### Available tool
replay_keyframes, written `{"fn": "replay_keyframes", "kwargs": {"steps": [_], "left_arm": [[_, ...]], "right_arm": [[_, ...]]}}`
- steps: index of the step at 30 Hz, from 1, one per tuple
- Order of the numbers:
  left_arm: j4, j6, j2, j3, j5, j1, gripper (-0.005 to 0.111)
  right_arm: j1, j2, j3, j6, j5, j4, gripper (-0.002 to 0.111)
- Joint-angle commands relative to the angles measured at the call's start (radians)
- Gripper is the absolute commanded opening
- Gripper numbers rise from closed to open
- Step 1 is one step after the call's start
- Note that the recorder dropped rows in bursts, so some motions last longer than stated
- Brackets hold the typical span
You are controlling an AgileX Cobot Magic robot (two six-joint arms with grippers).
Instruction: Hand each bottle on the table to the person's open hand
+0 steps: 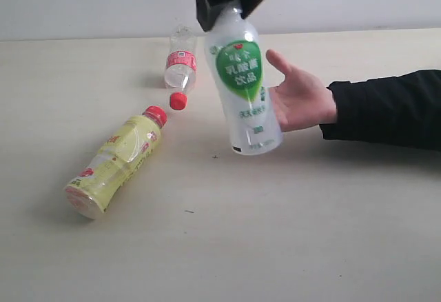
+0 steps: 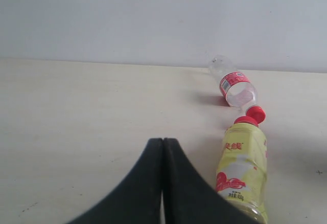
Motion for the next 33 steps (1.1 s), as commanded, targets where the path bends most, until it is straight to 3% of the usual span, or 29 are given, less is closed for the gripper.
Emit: {"fn": "replay_keyframes", "kwargs": {"steps": [1, 12, 33], "left_arm": [[-0.011, 0.003, -0.006, 0.003, -0.01, 0.002, 0.0], [-0.011, 0.003, -0.006, 0.003, -0.01, 0.002, 0.0], [-0.011, 0.003, -0.006, 0.003, -0.01, 0.002, 0.0]], "right_arm": [[-0.069, -0.046, 0.075, -0.047, -0.003, 0.003, 0.0], [-0.194, -0.013, 0.079, -0.103, -0.003, 0.01, 0.0], [-0.197, 0.194, 0.02, -0.14, -0.005, 0.01, 0.0]]}}
